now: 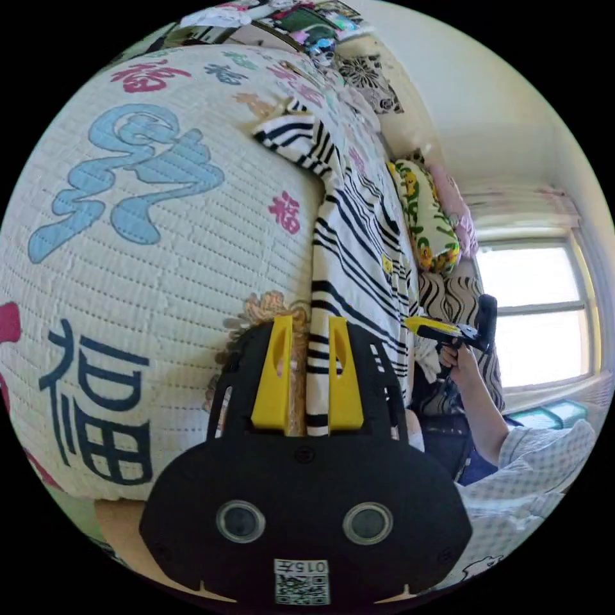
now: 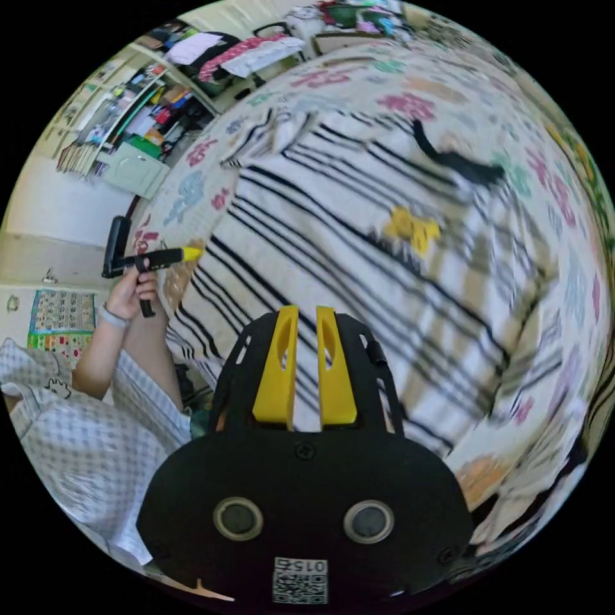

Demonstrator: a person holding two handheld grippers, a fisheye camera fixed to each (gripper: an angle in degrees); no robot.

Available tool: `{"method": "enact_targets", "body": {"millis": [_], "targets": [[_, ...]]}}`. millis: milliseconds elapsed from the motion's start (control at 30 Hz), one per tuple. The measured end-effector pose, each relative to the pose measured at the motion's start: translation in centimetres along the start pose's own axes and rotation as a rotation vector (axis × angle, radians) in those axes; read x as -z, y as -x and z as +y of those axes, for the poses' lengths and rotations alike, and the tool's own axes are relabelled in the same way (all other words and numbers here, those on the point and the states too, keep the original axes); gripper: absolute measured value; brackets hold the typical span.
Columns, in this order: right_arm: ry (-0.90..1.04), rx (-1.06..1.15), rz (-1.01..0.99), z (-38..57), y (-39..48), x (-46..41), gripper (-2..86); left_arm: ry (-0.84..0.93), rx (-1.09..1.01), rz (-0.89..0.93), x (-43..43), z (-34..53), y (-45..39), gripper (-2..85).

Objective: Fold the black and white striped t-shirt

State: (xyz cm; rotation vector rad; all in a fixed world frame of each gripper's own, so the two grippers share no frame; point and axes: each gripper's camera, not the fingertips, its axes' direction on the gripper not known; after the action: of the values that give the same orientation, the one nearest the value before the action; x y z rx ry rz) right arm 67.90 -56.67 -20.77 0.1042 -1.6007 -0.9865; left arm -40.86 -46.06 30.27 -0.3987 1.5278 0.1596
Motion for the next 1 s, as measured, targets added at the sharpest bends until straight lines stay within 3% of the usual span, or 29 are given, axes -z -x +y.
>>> {"method": "enact_targets", "body": {"millis": [133,267,433,633,833,1000], "targets": [[0.035,-0.228,0.063,10.0,-2.5,-1.1,5.5,0.148,-0.085,-0.078,-4.1,0.9,-2.2,0.9],[0.104,-0.306,0.093,15.8,-3.4,-2.9,4.3,0.186,-0.186,-0.242,-6.5,2.8,-4.4,0.0],[-0.001,-0.422,0.089,19.7,-4.5,-2.3,5.0,0.216,-0.188,-0.311,-8.1,5.3,-5.7,5.7],[-0.032,-0.573,-0.005,24.1,-8.1,-3.0,7.2,0.468,-0.204,-0.362,-14.9,8.7,-4.4,10.3],[-0.076,-0.625,-0.01,26.0,-9.4,-2.8,7.5,0.624,-0.237,-0.528,-23.6,8.4,-3.2,6.7],[-0.051,-0.64,-0.022,28.5,-10.7,-4.0,7.7,0.604,-0.231,-0.486,-26.2,9.0,-1.6,1.6]]}}
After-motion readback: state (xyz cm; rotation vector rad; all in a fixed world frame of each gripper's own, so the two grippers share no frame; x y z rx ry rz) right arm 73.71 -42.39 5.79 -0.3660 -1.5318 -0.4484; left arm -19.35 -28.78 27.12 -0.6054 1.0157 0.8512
